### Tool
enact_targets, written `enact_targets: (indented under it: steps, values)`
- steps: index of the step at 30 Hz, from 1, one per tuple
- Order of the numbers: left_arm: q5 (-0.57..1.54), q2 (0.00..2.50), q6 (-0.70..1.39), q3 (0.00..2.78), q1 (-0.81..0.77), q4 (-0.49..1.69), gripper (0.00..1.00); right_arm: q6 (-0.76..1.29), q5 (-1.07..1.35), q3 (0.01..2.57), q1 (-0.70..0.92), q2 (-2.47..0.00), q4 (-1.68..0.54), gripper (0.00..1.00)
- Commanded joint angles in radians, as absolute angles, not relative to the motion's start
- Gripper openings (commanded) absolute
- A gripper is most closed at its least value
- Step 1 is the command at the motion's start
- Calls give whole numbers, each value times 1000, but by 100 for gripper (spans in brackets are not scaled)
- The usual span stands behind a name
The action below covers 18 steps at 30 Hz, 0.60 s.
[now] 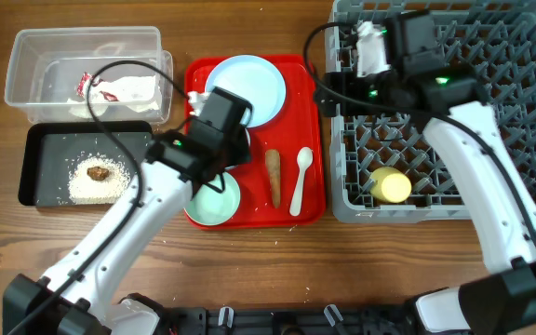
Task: Sort waste into correct bins and load items into the dishwasher rack
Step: 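Reach the right gripper to the light-blue bowl and grasp it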
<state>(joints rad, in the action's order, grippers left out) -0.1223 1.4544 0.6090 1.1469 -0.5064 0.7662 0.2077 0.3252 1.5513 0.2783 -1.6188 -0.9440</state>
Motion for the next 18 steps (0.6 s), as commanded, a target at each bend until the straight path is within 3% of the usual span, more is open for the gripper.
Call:
enact_targets:
  steps: [1, 7, 18]
  values:
    - [-88, 1395, 645, 1168, -367, 795, 55, 299, 334, 1546, 348, -1702, -952, 86]
    - [12, 1349, 643, 1167, -160, 820, 57, 353, 311, 1546, 450, -1827, -959, 83]
    - [48, 1356, 633, 1167, -170, 850, 54, 397, 270, 1546, 457, -1846, -895, 82]
